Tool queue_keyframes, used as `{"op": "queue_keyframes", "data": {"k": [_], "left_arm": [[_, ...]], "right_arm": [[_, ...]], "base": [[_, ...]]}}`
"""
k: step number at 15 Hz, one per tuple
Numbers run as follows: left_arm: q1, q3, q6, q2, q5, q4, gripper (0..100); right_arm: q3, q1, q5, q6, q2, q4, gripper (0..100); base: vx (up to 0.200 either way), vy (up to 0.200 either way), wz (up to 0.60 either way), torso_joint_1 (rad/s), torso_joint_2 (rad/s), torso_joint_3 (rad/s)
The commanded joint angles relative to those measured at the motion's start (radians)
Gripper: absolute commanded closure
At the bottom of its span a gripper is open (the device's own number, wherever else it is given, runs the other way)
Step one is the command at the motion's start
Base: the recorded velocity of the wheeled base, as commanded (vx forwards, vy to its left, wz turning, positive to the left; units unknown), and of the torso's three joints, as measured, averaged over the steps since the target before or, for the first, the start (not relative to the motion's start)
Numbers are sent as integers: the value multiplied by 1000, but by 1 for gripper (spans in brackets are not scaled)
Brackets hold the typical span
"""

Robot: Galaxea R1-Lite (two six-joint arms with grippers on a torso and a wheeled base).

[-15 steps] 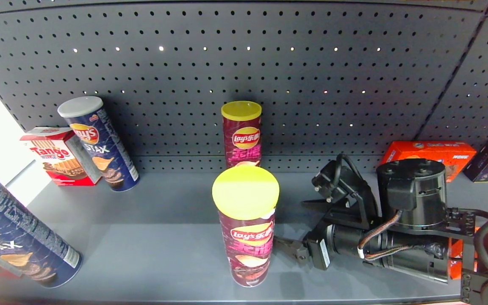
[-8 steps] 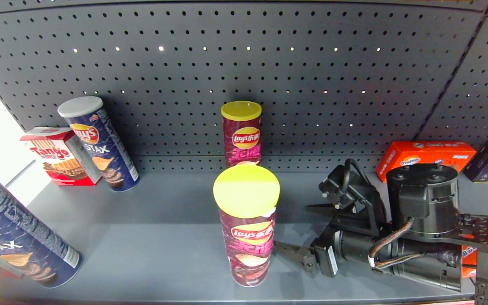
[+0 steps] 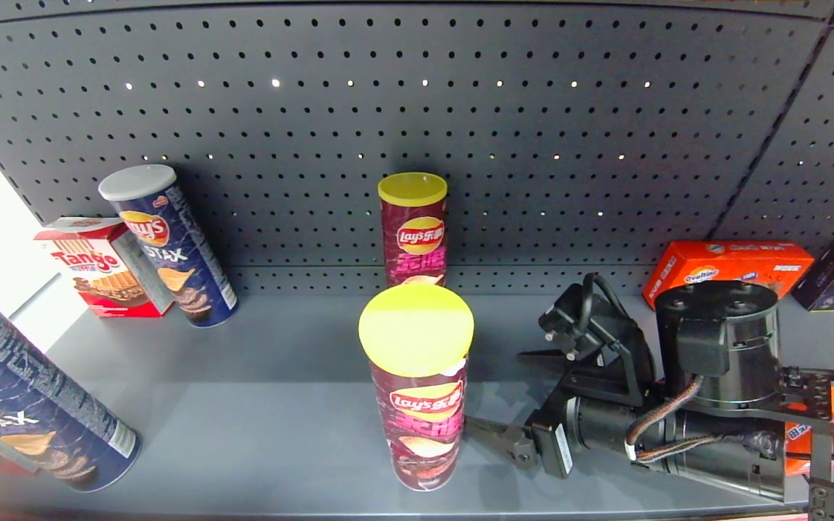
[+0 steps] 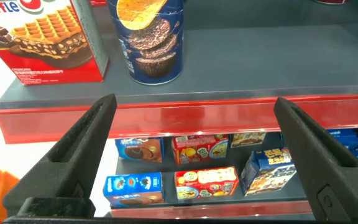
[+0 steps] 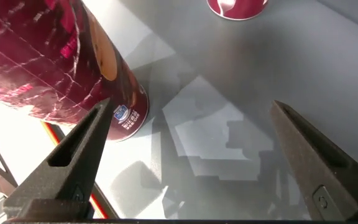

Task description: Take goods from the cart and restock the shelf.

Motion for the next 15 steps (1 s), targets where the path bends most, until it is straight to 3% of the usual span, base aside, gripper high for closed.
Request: {"op": "queue_keyframes", "data": {"k": [1,5,7,8,9,11,12,14,15], "left_arm": [[0,0,0,1,0,0,0],[0,0,0,1,0,0,0],[0,0,0,1,0,0,0],[0,0,0,1,0,0,0],[0,0,0,1,0,0,0],[0,0,0,1,0,0,0],[0,0,0,1,0,0,0],[0,0,0,4,0,0,0],[0,0,0,4,0,0,0]], "right_arm": [[1,0,0,0,3,-1,0],[4,-32,-5,3,-25,-24,0],[14,-113,-5,3,-106,-32,0],[30,-196,-4,3,-173,-32,0],[38,-222,-4,3,-196,-32,0],[133,-415,-4,24,-422,-30,0],[153,-446,-4,24,-462,-27,0],[334,-644,-8,24,-744,-23,0],[402,-682,-16,23,-841,-21,0]], "base": [[0,0,0,0,0,0],[0,0,0,0,0,0],[0,0,0,0,0,0],[0,0,0,0,0,0],[0,0,0,0,0,0],[0,0,0,0,0,0],[0,0,0,0,0,0],[0,0,0,0,0,0],[0,0,0,0,0,0]]}}
